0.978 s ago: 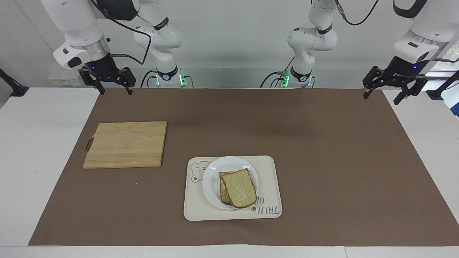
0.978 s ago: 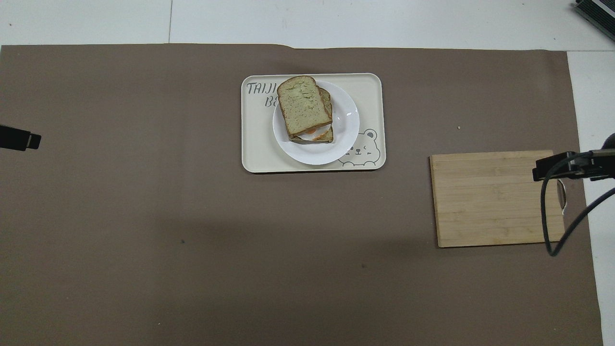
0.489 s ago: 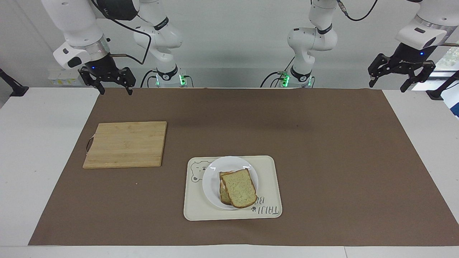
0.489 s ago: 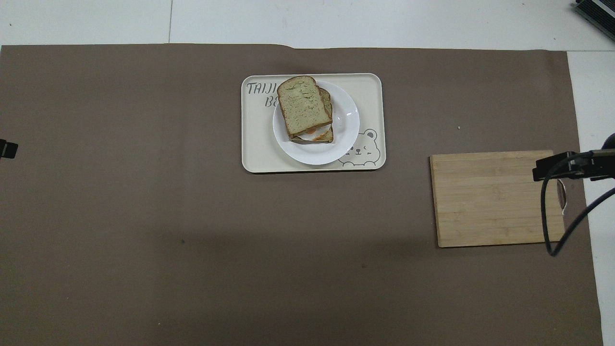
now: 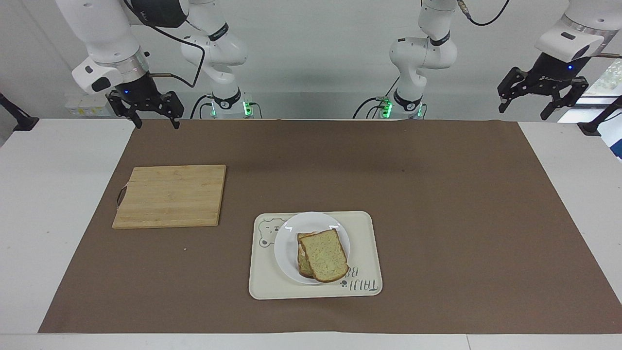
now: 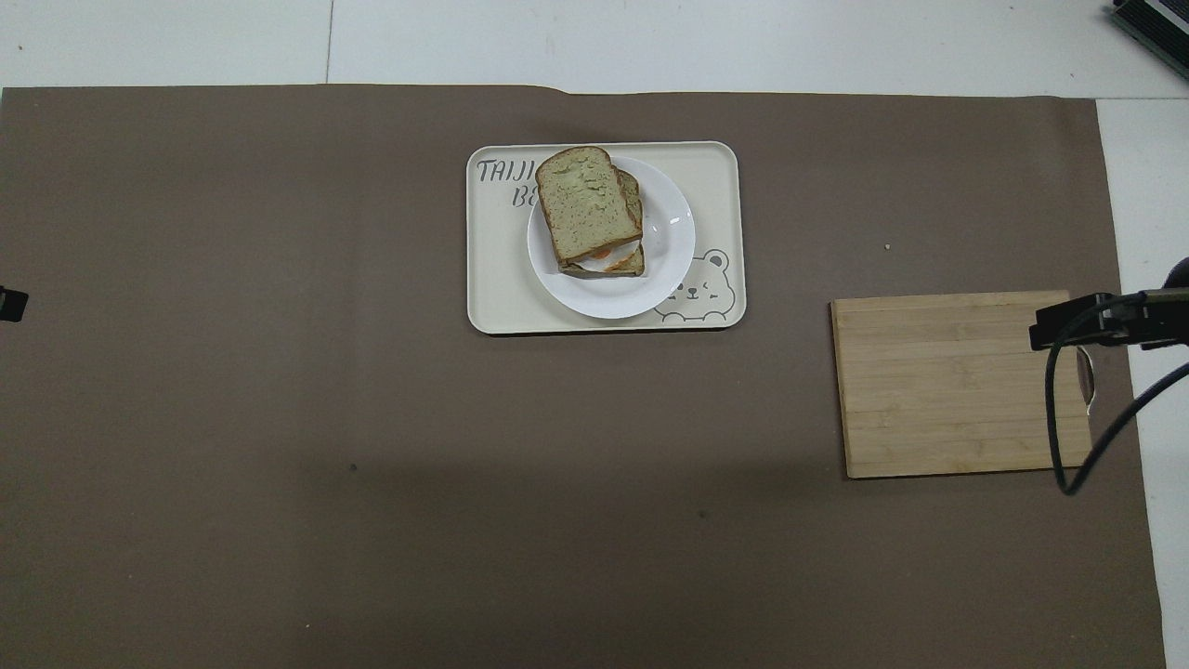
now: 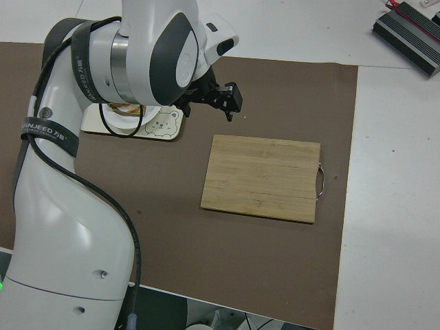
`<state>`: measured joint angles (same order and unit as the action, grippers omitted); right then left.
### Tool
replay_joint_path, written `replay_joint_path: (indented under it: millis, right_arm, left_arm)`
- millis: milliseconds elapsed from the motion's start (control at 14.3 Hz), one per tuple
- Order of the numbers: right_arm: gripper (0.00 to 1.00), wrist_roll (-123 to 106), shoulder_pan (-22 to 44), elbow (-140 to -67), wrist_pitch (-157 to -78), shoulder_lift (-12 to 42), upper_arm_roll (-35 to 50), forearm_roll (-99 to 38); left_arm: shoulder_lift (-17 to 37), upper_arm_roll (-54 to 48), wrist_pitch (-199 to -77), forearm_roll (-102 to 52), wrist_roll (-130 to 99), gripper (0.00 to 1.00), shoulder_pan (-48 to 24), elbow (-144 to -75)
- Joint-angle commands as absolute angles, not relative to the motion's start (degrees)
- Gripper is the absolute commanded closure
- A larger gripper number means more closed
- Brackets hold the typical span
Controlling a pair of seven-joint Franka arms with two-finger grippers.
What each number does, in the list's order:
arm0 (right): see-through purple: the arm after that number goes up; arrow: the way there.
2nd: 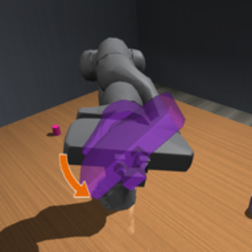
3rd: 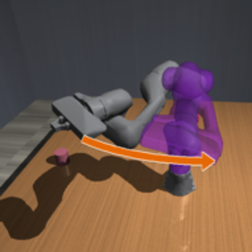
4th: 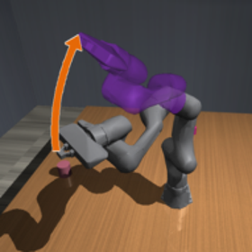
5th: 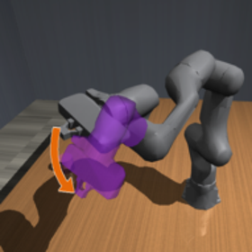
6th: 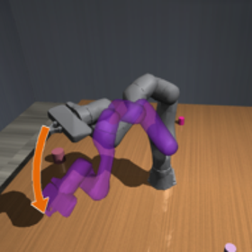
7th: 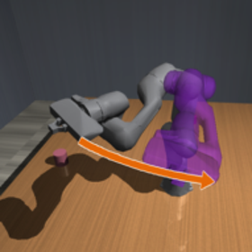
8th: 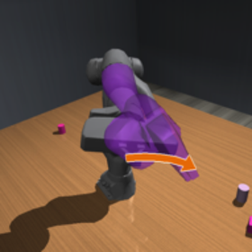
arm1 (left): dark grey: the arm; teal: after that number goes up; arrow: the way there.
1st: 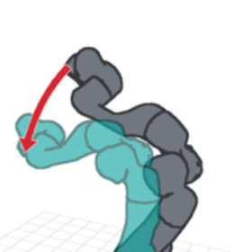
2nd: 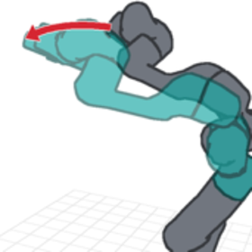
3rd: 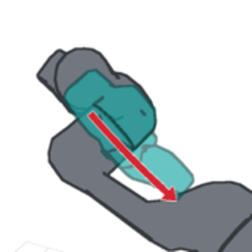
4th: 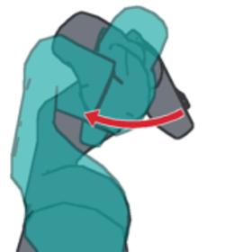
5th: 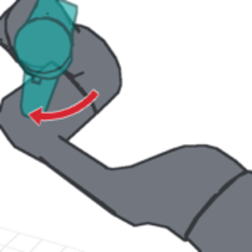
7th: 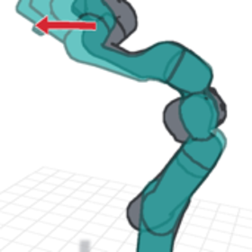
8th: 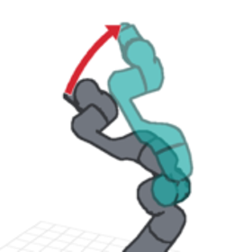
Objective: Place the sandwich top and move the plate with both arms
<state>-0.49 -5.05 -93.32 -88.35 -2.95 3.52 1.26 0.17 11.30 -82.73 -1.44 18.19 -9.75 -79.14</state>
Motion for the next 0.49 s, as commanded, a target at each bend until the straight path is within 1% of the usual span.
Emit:
replay_joint_path:
  millis: [0, 140, 419]
  right_arm:
    - [0.0, 0.4, -5.5, -92.2, -87.8, -2.2, 4.0, 1.0]
    - [0.0, 0.4, -5.5, -92.1, -87.8, -2.2, 4.0, 1.0]
    - [0.0, 0.4, -5.5, -92.2, -87.8, -2.2, 4.0, 1.0]
  left_arm:
    - [-1.8, 5.8, -82.1, -0.4, 18.1, 0.0, -4.0, -81.0]
    - [-1.6, 4.4, -82.2, -0.4, 18.0, 0.0, -2.6, -80.9]
    - [-1.5, 4.4, -82.1, -0.4, 18.0, 0.0, -3.0, -81.1]
